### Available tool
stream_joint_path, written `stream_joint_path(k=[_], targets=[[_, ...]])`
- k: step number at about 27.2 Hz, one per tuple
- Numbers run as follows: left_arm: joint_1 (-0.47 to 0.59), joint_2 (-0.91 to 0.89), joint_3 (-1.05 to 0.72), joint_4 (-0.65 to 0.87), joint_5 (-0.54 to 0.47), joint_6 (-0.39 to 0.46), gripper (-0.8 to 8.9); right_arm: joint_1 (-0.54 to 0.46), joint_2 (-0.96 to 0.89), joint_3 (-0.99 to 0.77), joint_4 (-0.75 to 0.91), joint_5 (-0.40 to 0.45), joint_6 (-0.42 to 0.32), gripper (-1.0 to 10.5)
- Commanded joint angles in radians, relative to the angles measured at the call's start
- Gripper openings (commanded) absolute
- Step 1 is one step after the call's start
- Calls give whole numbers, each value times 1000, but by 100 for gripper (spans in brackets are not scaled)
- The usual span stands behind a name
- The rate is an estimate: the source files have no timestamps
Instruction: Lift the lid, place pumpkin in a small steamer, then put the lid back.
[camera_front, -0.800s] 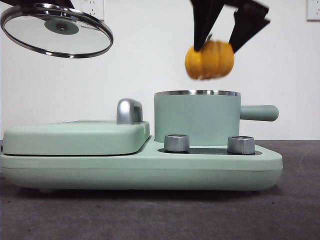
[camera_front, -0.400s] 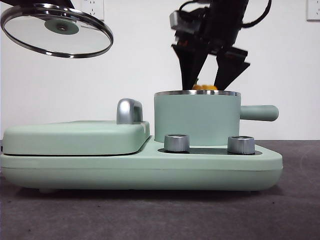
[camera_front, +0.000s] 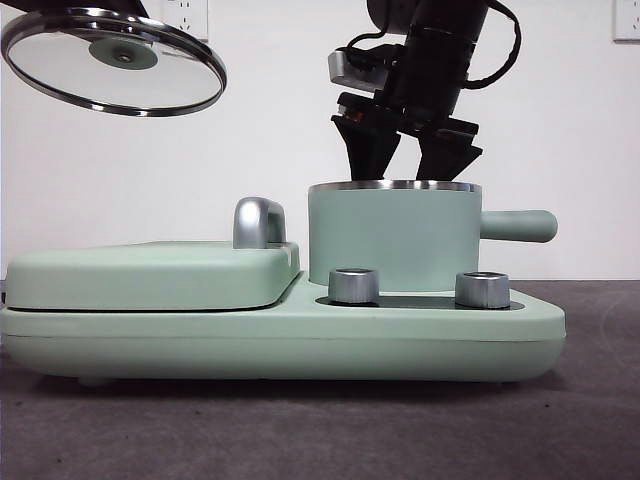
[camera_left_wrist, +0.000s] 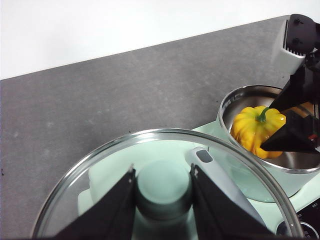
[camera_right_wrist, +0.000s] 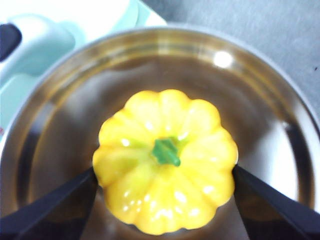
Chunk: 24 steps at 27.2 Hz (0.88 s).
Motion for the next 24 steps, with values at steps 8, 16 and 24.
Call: stream_joint_path(k=[8, 16, 24], targets=[[-2, 0, 15, 27, 2, 0, 7, 9, 67, 28, 8, -1, -8, 373], [-2, 0, 15, 27, 2, -1, 7, 15, 84, 28, 19, -26, -15, 402], [-2, 0, 15, 27, 2, 0, 7, 18, 82, 37, 27, -22, -15, 506]])
